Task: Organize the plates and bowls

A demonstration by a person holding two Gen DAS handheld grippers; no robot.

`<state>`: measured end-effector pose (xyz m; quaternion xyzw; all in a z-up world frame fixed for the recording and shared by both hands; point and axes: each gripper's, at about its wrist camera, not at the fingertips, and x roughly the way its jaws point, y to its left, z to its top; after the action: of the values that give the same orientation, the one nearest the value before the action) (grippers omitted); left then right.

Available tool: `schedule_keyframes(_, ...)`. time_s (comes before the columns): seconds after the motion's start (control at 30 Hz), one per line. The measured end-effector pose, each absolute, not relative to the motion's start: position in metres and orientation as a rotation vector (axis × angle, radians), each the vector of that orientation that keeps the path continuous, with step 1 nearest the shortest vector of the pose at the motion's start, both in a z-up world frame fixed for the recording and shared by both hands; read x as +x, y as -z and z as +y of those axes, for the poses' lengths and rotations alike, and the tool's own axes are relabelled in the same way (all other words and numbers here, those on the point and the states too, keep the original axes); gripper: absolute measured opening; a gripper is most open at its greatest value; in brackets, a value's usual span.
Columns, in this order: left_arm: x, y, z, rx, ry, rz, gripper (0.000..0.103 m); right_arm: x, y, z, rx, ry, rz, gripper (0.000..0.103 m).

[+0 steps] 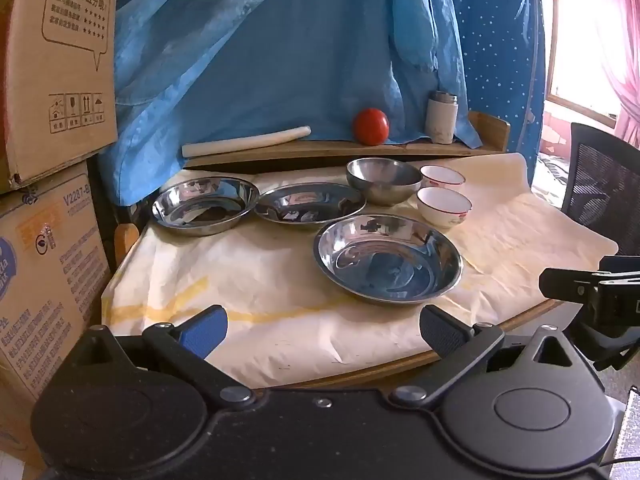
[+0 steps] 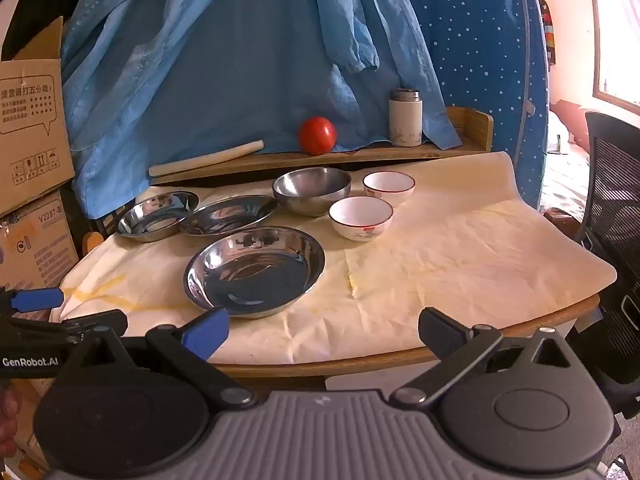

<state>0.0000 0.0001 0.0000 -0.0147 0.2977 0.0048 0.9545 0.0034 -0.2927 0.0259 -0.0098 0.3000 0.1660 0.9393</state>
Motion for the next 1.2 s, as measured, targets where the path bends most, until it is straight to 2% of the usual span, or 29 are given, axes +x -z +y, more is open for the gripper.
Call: schedule_keyframes(1.2,-0.003,-0.005,-0.012,-0.006,-0.019,0.603,0.102,0.001,-0.033,-0.311,0.002,-0.341,0.598,0.103)
